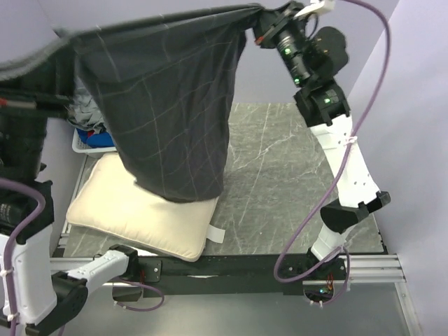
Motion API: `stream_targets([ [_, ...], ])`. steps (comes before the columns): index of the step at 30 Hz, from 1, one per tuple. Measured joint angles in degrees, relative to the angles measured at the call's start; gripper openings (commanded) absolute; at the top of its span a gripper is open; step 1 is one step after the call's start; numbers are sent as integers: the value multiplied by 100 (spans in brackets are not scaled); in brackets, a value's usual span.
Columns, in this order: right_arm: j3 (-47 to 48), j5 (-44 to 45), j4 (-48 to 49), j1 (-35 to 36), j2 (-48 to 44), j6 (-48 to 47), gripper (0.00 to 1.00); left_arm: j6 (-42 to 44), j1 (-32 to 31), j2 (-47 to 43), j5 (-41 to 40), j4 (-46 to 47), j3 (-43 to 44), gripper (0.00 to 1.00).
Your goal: Put the pillow into the pillowcase
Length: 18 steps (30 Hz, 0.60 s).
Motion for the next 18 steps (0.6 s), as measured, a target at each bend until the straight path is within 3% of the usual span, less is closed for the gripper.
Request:
stream_targets([
  [3,98,-297,-2,-417,-13,334,0,-426,0,-363,811,376,-852,1],
  [7,-1753,-651,382,-1338,-1027,848,0,-1294,-120,-960,1646,1377,-3204,1],
  [9,-2865,-835,463,-1934,-1495,1150,0,-1464,-577,-957,1644,1609,-4190,1],
  [12,-3923,-1084,420,-2780,-1657,1467,0,-1397,-2024,-435,1220,1694,-5130,1],
  [14,-4548,-1222,162,-3377,-1587,1609,11,-1377,-2968,275,1075,1910,-5429,1],
  [15,-4771,-1263,-90,-3604,-1510,1635,21,-1390,-3303,686,1012,2094,-5499,1],
  [16,-4898,-1281,-409,-3783,-1416,1641,56,-1412,-3547,1001,977,2253,-5552,1],
  [17,-4931,-1237,-697,-3908,-1316,1646,71,-1438,-3779,1401,909,2452,-5619,1],
  [18,-4929,-1108,-1093,-4026,-1196,1611,75,-1528,-3958,1757,879,2623,-5648,1],
])
